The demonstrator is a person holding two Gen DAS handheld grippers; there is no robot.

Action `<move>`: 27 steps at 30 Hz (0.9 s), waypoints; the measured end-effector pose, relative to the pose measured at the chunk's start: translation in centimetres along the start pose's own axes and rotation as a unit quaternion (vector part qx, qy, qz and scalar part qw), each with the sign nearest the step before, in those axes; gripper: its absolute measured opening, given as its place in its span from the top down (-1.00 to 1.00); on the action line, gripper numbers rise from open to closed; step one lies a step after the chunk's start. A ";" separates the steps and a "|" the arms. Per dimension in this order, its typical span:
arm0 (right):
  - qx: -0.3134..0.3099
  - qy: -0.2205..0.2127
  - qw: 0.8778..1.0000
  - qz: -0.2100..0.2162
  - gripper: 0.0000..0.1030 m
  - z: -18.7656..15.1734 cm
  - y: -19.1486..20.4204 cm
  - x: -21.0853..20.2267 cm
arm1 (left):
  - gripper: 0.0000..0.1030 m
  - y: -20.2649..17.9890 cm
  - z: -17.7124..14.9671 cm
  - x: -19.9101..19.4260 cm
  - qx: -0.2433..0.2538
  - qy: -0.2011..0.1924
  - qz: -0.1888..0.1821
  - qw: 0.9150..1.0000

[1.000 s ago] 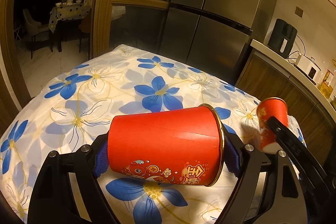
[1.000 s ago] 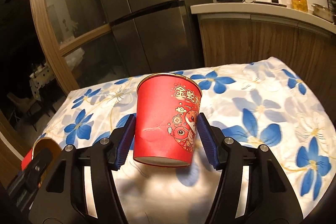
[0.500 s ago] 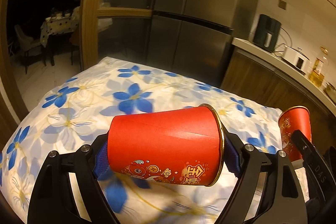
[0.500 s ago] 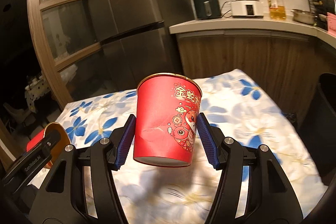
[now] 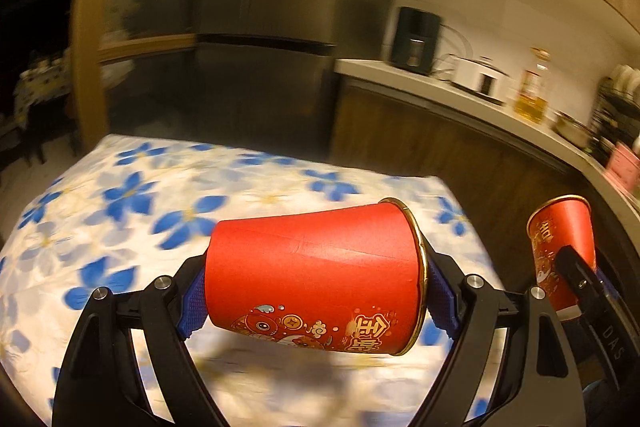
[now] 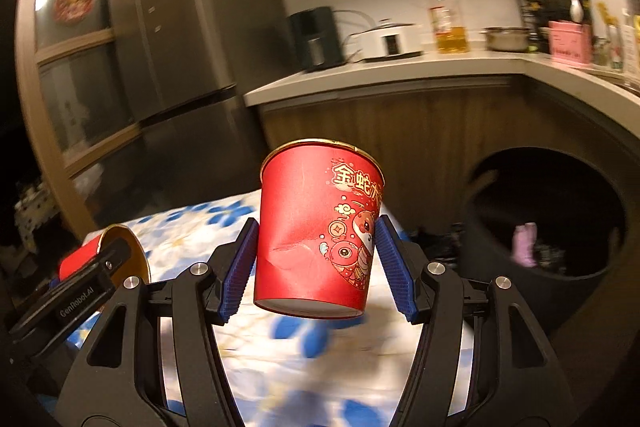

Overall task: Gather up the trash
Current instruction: 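Carry both red cups over the black bin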

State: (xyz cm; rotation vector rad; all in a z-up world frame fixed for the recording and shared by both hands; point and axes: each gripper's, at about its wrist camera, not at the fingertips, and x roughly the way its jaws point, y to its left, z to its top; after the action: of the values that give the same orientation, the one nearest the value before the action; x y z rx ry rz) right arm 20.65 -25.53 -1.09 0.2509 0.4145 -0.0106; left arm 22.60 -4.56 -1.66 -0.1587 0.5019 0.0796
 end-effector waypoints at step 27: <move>0.090 -0.051 0.980 -0.170 -0.20 3.2 -22.2 -3.2 | -0.61 -27.0 -3.1 2.7 0.136 0.021 -0.265 0.954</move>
State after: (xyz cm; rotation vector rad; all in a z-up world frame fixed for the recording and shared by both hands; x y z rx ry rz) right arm 17.62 -47.92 -2.28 0.3544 0.3503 -0.3974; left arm 26.55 -31.60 -2.11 -0.0211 0.4930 -0.5181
